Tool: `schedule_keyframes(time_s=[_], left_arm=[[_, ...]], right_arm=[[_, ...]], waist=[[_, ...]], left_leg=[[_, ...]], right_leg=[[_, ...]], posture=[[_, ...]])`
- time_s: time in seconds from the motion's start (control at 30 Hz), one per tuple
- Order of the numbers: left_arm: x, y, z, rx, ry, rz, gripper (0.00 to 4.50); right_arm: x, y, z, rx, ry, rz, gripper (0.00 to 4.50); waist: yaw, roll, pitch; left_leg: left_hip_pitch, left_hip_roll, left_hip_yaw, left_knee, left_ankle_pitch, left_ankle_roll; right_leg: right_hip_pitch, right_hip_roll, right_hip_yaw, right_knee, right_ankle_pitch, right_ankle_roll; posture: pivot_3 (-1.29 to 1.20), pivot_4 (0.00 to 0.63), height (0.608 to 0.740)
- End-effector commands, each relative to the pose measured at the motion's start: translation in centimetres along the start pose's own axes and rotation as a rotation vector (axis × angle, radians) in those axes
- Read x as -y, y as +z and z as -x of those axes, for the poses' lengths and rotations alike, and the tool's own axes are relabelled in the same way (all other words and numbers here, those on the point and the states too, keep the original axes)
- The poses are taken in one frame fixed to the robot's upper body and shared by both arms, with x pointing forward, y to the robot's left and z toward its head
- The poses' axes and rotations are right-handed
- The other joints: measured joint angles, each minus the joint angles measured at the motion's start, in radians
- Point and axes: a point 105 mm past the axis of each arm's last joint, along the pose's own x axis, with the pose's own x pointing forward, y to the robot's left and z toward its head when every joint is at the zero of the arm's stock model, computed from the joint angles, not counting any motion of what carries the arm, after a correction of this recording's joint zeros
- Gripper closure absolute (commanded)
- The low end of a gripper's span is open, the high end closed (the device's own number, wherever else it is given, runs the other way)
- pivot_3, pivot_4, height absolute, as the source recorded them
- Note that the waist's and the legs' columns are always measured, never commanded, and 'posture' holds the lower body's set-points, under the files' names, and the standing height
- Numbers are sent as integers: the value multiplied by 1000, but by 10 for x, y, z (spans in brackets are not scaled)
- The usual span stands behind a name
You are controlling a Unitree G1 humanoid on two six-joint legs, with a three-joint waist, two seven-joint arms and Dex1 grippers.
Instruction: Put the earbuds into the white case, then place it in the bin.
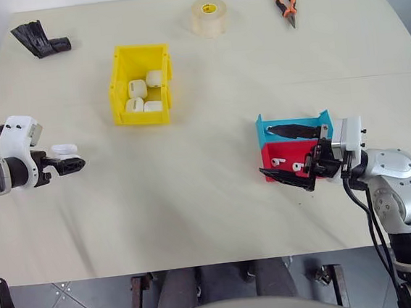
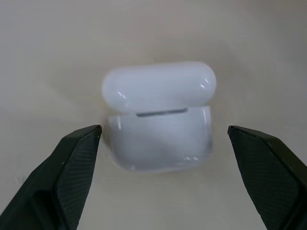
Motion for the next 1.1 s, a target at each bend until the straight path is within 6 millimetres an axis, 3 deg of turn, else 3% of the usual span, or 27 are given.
schedule_keyframes(time_s=[0.03, 0.1, 0.2, 0.3, 0.33, 0.47, 0.57, 0.67, 0.77, 0.93, 1.03, 1.1], left_arm=[[-3, 7, 0, 20, 8, -30, 18], [-3, 4, -3, 1, 6, -22, 18], [-1, -2, -4, -46, -5, -13, 562], [-1, -4, -3, -60, 0, 0, 1539], [1, -4, -3, -61, -4, 4, 1678], [8, -1, 1, -14, -35, 10, 1680], [18, 15, 7, 160, -112, -14, 1680], [51, 43, 35, 556, -320, -126, 1680], [84, 36, 56, 763, -472, -197, 1680], [128, 16, 68, 892, -642, -252, 1680], [147, 8, 64, 919, -694, -256, 1680], [172, 8, 59, 962, -748, -277, 1680]], right_arm=[[1, 13, 3, 30, -14, 37, 0], [0, 14, 3, 34, -18, 35, 0], [0, 15, 2, 38, -21, 37, 0], [-1, 15, 3, 36, -23, 36, 0], [-1, 15, 3, 35, -23, 35, 0], [0, 14, 3, 32, -21, 32, 0], [0, 13, 3, 30, -17, 26, 0], [0, 12, 2, 28, -11, 23, 0], [2, 11, 2, 24, -8, 24, 0], [4, 12, 3, 17, -8, 30, 0], [6, 11, 6, 3, -15, 35, 0], [6, 11, 10, -11, -25, 42, 0]], waist=[[0, 0, 0], [0, 0, 0], [0, 0, 0], [0, 0, 0], [0, 0, 0], [-1, 0, 0], [0, 0, 0], [2, 0, 0], [-1, -2, 1], [1, -2, 1], [7, -2, 1], [15, -2, 0]], left_leg=[[0, 0, 0, 0, 0, 0], [0, 0, 0, 0, 0, 0], [0, 0, 0, 0, 0, 0], [0, 0, 0, 0, 0, 0], [0, 0, 0, 0, 0, 0], [0, 0, 0, 0, 0, 0], [0, 0, 0, 0, 0, 0], [-1, 0, -1, 2, 0, 0], [-2, 1, -2, 3, 0, 0], [-1, 1, -1, 3, 0, 0], [-1, 0, -1, 3, 0, 0], [-1, 0, -1, 4, 0, 0]], right_leg=[[0, 0, 0, 0, 0, 0], [0, 0, 0, 0, 0, 0], [0, 0, 0, 0, 0, 0], [0, 0, 0, 1, 0, 0], [0, 0, 0, 1, 0, 0], [0, 0, 1, 1, 0, 0], [0, 0, 1, 1, 0, 0], [0, 0, 0, 1, 0, 0], [0, -1, 0, 1, 0, 0], [0, -1, 0, 1, 0, 0], [0, -1, 0, 1, 0, 0], [0, -1, 0, 1, 0, 0]], posture=[[0, 150, 740], [0, 150, 740], [0, 150, 740], [0, 150, 740], [0, 150, 740], [0, 150, 740], [0, 150, 740], [0, 150, 740], [0, 150, 740], [0, 150, 740], [0, 150, 740], [0, 150, 740]])
